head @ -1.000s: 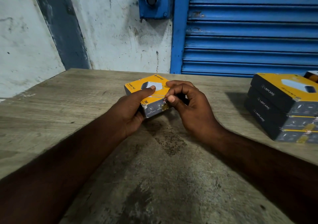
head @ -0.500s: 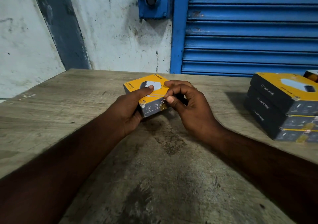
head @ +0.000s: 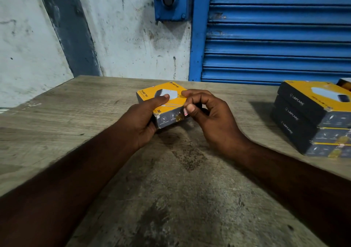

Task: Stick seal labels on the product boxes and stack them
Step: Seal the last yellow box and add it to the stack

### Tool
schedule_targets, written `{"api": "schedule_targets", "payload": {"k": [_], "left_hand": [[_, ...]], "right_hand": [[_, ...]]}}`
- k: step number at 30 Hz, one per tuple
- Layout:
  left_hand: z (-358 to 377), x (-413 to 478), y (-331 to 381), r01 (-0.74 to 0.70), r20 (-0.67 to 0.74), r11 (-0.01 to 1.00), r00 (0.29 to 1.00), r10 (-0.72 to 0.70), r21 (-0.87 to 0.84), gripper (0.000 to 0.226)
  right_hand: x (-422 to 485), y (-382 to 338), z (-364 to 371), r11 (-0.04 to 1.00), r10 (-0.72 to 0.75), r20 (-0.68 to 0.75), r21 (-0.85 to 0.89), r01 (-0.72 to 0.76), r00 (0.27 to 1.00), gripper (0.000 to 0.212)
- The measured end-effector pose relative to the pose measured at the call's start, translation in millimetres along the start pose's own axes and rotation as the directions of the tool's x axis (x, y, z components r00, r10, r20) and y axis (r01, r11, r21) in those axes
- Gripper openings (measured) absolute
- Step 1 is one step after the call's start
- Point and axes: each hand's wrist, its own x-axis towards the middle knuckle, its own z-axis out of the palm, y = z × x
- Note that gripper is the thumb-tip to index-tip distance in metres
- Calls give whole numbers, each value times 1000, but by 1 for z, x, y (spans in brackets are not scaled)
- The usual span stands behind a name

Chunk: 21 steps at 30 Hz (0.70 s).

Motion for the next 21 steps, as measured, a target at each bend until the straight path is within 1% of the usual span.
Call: {"api": "schedule_targets", "payload": {"k": [1, 3, 6, 9, 10, 12, 14, 19, 21], "left_hand": [[-1, 1, 1, -8, -17, 1000, 1000, 8, -13, 41], [-4, 2, 4, -21, -49, 999, 999, 19, -43, 40], [-3, 2, 3, -23, -59, 999, 998, 21, -34, 40], [-3, 2, 2, -35, -53, 999, 998, 35, 0, 40], [-3, 2, 2, -36, -56, 999, 998, 36, 7, 40], [-3, 2, 3, -29, -66, 999, 997, 30, 13, 41], [-3, 2, 3, -17, -65, 1000, 998, 18, 19, 42], [-1, -1, 3, 9, -18, 999, 1000, -9, 32, 44], [-1, -1, 3, 15, -7, 1000, 1000, -14, 26, 43]], "right_hand": [[0, -1, 0, 1000, 6, 8, 25, -6, 1000, 22], [-1, -2, 1, 999, 25, 4, 45, -25, 1000, 16], [-1, -4, 1, 999, 34, -37, -22, -34, 999, 8], [-2, -7, -1, 993, -44, -79, -117, 35, 996, 5], [-3, -8, -3, 988, -63, -86, -143, 50, 994, 8], [-4, -9, -3, 986, -56, -102, -163, 39, 993, 15], [-4, -10, -4, 988, -42, -112, -152, 25, 993, 19], [-4, -9, -2, 986, -103, -117, -141, 86, 988, 22], [-4, -11, -2, 991, -100, -106, -102, 90, 989, 31]]}}
